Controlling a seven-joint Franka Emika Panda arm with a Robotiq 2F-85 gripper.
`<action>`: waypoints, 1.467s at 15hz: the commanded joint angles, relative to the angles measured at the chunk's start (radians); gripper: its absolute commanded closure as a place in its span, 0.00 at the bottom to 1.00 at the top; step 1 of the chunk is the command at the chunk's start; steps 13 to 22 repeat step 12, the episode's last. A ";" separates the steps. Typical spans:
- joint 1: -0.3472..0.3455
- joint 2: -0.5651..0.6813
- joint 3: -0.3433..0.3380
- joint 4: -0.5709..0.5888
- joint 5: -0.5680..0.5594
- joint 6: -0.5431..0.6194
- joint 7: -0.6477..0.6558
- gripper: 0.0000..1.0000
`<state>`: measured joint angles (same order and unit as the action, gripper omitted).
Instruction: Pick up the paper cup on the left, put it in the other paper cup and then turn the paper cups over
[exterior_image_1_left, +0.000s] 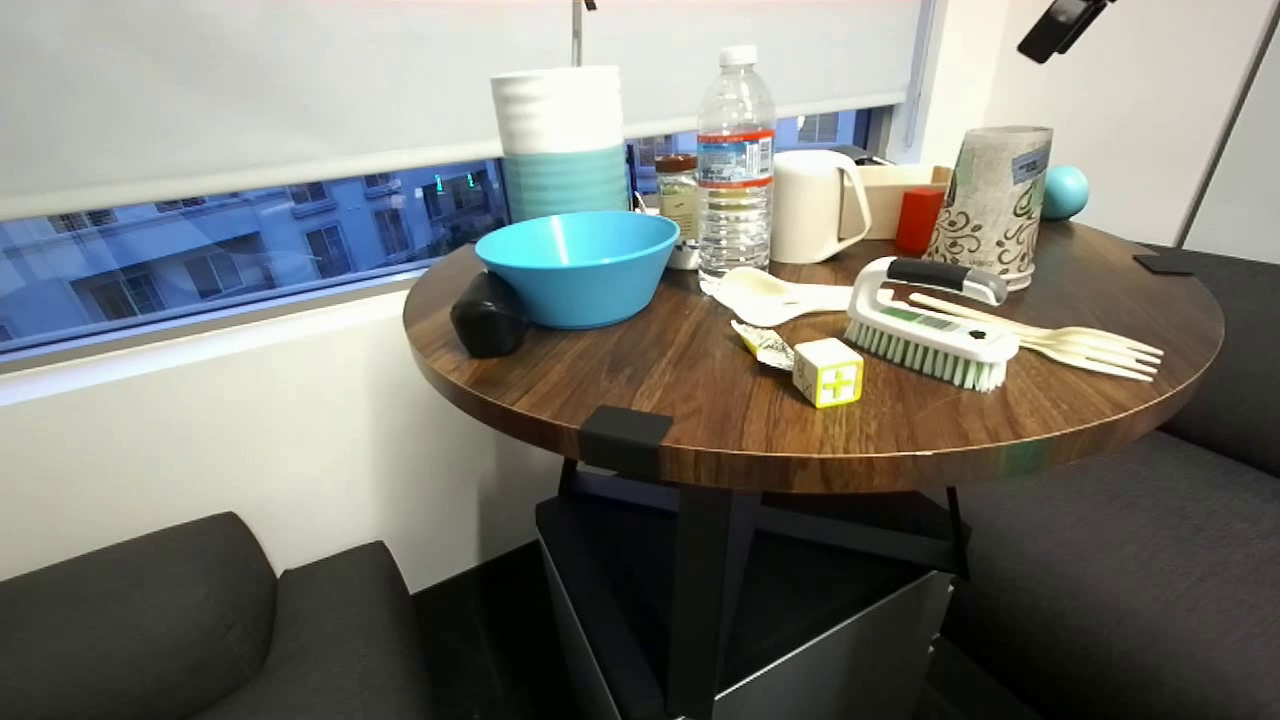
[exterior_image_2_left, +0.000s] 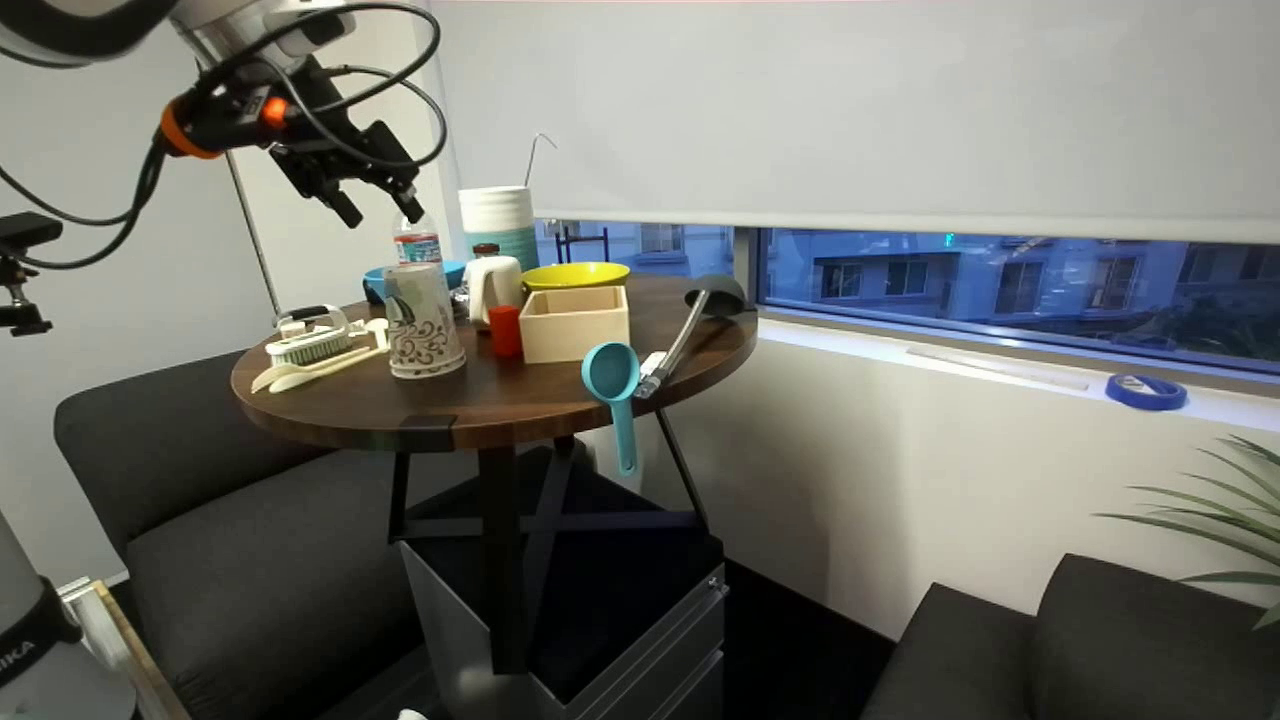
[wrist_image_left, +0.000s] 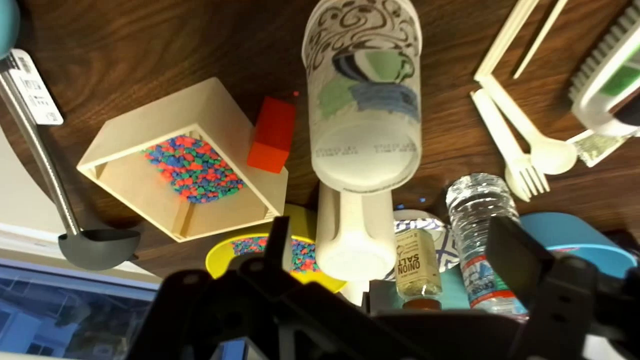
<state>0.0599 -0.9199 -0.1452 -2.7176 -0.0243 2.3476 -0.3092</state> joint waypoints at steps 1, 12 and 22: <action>-0.001 -0.066 0.020 0.033 0.012 -0.156 0.035 0.00; 0.002 -0.085 0.034 0.051 0.002 -0.212 0.048 0.00; 0.002 -0.085 0.034 0.051 0.002 -0.212 0.048 0.00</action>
